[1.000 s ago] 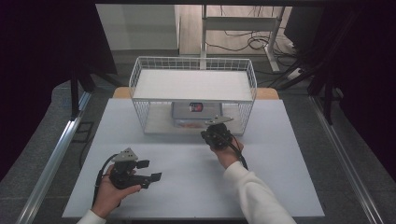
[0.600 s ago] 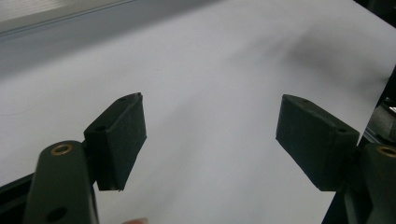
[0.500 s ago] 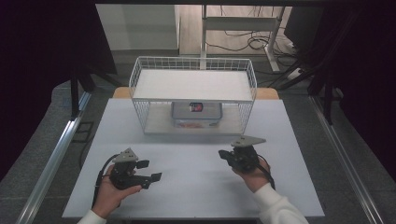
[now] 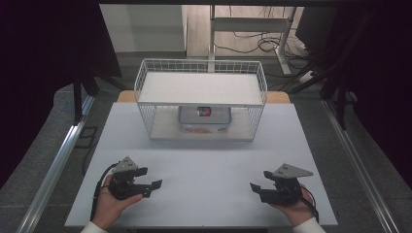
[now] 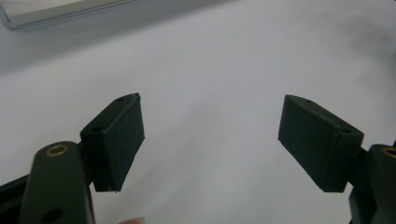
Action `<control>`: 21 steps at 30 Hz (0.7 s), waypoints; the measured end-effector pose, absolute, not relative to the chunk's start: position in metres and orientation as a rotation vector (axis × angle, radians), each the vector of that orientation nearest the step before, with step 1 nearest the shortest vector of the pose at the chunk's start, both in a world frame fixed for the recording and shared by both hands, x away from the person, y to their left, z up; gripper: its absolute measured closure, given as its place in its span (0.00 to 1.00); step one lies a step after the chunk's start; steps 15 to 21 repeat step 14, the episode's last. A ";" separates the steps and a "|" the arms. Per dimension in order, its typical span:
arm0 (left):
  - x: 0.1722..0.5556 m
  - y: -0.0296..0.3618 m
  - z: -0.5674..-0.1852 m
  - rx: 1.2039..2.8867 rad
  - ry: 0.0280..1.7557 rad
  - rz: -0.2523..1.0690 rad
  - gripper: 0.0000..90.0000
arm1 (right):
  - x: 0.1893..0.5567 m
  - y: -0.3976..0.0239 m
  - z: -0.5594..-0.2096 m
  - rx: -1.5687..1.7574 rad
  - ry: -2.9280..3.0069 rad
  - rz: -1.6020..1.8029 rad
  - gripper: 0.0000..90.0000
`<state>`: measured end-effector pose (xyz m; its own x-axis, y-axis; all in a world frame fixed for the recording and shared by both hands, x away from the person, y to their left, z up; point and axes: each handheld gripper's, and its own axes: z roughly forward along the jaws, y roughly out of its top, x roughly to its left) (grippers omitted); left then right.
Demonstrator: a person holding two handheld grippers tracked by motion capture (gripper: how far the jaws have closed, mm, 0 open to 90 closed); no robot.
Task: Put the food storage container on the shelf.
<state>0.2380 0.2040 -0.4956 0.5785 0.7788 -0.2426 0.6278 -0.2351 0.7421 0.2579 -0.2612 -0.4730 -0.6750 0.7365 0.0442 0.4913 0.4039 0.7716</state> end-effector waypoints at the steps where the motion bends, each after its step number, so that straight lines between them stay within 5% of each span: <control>1: 0.238 0.204 -0.496 1.956 1.125 0.225 0.24 | 0.259 -0.261 -0.473 1.075 2.361 1.148 0.33; 21: 0.239 0.201 -0.498 1.976 1.119 0.239 0.23 | 0.259 -0.258 -0.477 1.016 2.371 1.111 0.23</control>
